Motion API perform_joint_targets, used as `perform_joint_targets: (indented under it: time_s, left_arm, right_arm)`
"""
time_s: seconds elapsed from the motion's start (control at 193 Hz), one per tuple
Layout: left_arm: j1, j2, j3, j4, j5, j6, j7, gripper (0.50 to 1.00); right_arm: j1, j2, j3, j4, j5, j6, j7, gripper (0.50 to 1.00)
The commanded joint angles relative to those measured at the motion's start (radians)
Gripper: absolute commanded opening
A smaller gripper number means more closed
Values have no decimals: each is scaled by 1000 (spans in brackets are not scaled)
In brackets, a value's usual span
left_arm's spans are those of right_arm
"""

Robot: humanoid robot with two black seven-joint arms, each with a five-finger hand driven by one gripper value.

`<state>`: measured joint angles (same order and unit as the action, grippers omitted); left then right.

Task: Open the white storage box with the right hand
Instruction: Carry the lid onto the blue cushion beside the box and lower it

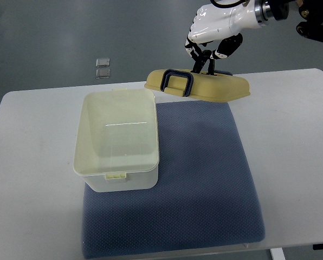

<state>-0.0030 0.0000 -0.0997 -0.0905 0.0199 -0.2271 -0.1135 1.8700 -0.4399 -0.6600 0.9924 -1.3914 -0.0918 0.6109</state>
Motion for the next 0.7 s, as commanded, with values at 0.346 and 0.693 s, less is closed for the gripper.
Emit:
perform_joint_targets:
  time_s: [0.346, 0.693]
  left_arm:
    - [0, 0, 0, 0, 0, 0, 0, 1000]
    - [0, 0, 0, 0, 0, 0, 0, 1000]
  right_arm:
    - [-160, -28, 0, -11, -153, -98, 0, 500]
    - [-224, -2, 3, 8, -187, -190, 0, 500]
